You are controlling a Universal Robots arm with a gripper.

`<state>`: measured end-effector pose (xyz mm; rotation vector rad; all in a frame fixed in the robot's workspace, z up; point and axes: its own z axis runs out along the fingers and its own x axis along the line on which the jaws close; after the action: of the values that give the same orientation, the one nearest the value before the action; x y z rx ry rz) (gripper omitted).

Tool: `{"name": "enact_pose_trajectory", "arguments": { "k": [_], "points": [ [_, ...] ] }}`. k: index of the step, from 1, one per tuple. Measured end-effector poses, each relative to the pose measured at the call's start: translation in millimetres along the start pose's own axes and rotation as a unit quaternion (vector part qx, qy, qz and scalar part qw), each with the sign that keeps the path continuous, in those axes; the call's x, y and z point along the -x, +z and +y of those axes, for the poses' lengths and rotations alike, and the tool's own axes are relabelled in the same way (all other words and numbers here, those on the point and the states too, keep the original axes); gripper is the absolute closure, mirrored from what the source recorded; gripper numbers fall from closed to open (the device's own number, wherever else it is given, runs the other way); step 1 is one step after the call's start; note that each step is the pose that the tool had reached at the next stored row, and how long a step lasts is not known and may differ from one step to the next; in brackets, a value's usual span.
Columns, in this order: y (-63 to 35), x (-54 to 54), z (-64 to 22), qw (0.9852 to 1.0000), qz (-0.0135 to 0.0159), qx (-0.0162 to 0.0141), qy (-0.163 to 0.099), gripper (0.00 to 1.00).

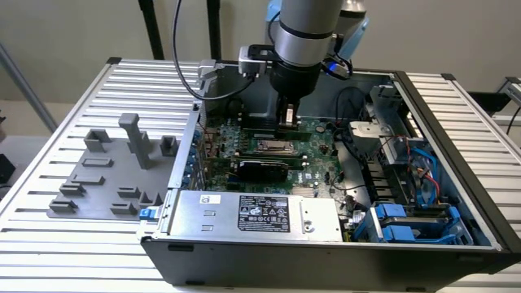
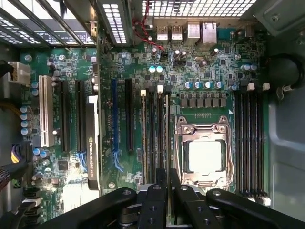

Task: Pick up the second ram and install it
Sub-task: 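Insert the second ram into the second slot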

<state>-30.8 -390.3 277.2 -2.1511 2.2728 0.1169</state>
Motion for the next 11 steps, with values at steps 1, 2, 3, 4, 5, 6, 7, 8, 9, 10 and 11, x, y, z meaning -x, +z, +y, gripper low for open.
{"name": "enact_pose_trajectory", "arguments": {
  "k": [1, 2, 3, 4, 5, 6, 7, 8, 9, 10, 11],
  "points": [
    [2.5, -0.2, 0.7, 1.0, 0.0, -0.0001, 0.001, 0.87],
    [4.4, -0.3, 1.3, 1.0, 0.0, 0.0, 0.001, 0.87],
    [8.2, -0.6, 2.3, 1.0, -0.0001, -0.0001, 0.001, 0.87],
    [13.0, -0.9, 3.8, 1.0, 0.0, -0.0001, 0.001, 0.87],
    [15.5, -1.1, 4.4, 1.0, -0.0001, -0.0001, 0.001, 0.87],
    [17.3, -1.2, 4.7, 1.0, 0.0, -0.0001, 0.001, 0.87],
    [19.1, -1.3, 4.9, 1.0, 0.0, -0.0001, 0.001, 0.87],
    [21.0, -1.3, 5.1, 1.0, 0.0, -0.0002, 0.001, 0.87],
    [22.8, -1.3, 5.2, 1.0, 0.0, -0.0002, 0.001, 0.87],
    [24.6, -1.3, 5.2, 1.0, -0.0001, -0.0002, 0.001, 0.87],
    [26.4, -1.2, 5.2, 1.0, -0.0001, -0.0002, 0.001, 0.87]
  ]
}}
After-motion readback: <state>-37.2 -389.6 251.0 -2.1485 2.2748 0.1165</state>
